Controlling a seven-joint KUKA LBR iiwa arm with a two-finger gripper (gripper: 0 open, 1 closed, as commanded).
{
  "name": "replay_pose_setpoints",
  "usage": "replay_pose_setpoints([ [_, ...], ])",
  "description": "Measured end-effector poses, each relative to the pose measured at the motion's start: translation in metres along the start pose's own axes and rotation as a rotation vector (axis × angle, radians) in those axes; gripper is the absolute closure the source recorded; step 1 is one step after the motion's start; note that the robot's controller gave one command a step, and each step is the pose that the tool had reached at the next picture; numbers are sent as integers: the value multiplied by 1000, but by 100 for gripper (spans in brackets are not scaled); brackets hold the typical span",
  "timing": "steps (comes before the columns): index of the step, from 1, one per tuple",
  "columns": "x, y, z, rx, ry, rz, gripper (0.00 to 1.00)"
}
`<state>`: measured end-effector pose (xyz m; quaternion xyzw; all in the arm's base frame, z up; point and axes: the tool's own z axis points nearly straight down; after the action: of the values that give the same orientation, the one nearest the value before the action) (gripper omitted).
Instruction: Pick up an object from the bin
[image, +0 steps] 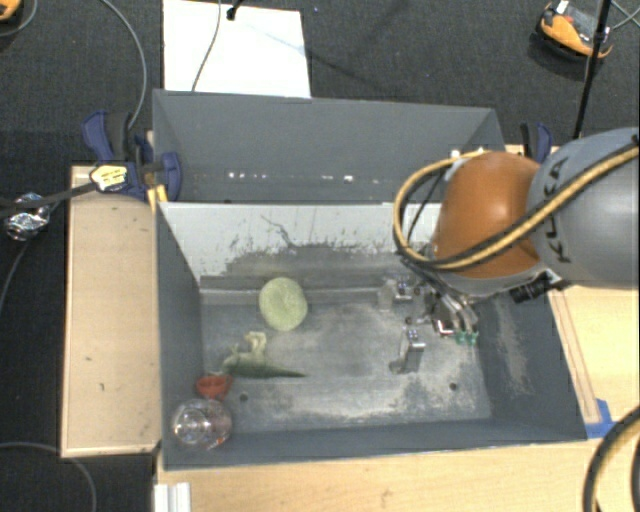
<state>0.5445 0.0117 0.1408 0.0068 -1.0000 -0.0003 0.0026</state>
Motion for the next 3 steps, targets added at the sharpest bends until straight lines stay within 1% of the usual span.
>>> replay_pose_setpoints([
  [1,-2,0,-5,0,-8,0,0],
  [2,-25,60,30,0,-11,-44,0],
  [3,-33,82,27,-2,-6,-84,0],
])
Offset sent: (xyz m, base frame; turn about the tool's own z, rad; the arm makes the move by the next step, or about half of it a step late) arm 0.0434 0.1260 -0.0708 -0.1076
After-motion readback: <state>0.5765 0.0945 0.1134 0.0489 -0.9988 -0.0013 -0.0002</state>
